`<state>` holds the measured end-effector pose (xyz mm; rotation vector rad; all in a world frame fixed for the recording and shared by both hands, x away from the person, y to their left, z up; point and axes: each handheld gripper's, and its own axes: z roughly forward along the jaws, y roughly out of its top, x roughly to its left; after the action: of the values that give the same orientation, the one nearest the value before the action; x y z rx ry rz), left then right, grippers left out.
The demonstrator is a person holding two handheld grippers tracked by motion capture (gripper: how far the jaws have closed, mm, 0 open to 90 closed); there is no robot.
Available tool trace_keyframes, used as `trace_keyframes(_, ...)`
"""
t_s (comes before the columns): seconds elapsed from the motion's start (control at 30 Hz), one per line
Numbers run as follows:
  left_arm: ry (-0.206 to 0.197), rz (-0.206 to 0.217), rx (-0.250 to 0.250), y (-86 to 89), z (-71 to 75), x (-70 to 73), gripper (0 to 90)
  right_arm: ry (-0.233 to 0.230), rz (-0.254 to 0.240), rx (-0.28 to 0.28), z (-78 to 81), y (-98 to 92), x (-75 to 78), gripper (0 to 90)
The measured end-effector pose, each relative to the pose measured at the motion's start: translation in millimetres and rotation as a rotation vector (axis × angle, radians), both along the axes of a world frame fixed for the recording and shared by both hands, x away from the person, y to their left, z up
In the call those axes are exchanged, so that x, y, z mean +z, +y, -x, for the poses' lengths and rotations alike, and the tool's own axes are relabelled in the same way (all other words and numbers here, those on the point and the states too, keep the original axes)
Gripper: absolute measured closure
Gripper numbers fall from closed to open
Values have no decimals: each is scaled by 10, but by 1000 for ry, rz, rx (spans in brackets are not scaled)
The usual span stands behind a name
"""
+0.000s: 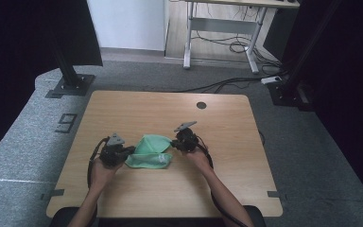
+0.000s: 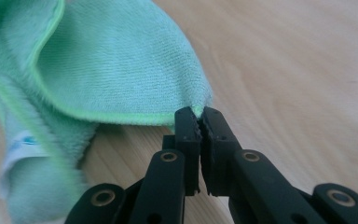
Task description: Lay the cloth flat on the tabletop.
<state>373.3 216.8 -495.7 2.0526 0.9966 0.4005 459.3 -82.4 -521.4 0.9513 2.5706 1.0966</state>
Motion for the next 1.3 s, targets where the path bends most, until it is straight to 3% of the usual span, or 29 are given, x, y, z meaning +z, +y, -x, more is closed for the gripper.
trace_keyframes(0.1,-34,20,1,38,20,88,884,-40,-17,-3,64,-164,222,851)
trace_keyframes(0.13,-34,20,1,38,20,88,884,-40,-17,-3,64,-164,222,851)
trace_keyframes(0.2,-67,56,-2,70,51,204,884,-69,-38,-6,127,-291,413,850)
trace_keyframes(0.23,-67,56,-2,70,51,204,884,-69,-38,-6,127,-291,413,850)
trace_keyframes(0.37,-129,108,-18,103,122,458,884,-115,-60,-3,227,-446,710,849)
trace_keyframes(0.4,-164,124,-27,104,129,607,884,-142,-56,2,273,-500,879,848)
trace_keyframes(0.43,-164,124,-27,104,129,607,884,-142,-56,2,273,-500,879,848)
trace_keyframes(0.47,-179,130,-27,98,114,677,884,-158,-47,1,293,-516,972,848)
trace_keyframes(0.6,-206,125,-7,54,-80,874,883,-234,-27,-29,256,-518,1342,845)
trace_keyframes(0.7,-196,90,65,52,-361,853,874,-257,-8,-73,91,-473,1431,813)
trace_keyframes(0.77,-178,24,155,59,-550,739,724,-256,22,-139,-79,-449,1376,649)
trace_keyframes(0.8,-129,-10,197,94,-663,577,538,-239,27,-204,-223,-463,1229,513)
trace_keyframes(0.83,-129,-10,197,94,-663,577,473,-239,27,-204,-223,-463,1229,513)
trace_keyframes(0.87,-108,-13,202,117,-671,500,473,-212,13,-218,-265,-489,1139,497)
trace_keyframes(0.93,-91,-25,196,143,-629,351,363,-162,-13,-217,-289,-548,944,474)
trace_keyframes(1.0,-73,-49,196,161,-586,226,303,-124,-5,-208,-274,-602,753,458)
trace_keyframes(1.03,-65,-53,191,174,-571,176,270,-82,-1,-209,-260,-647,588,450)
trace_keyframes(1.17,-27,-33,182,189,-523,33,242,-42,-21,-197,-211,-658,409,433)
trace_keyframes(1.23,-12,-43,170,176,-506,-31,220,-26,-25,-157,-143,-589,280,408)
trace_keyframes(1.3,4,-56,162,157,-490,-105,209,-26,-28,-146,-118,-554,244,401)
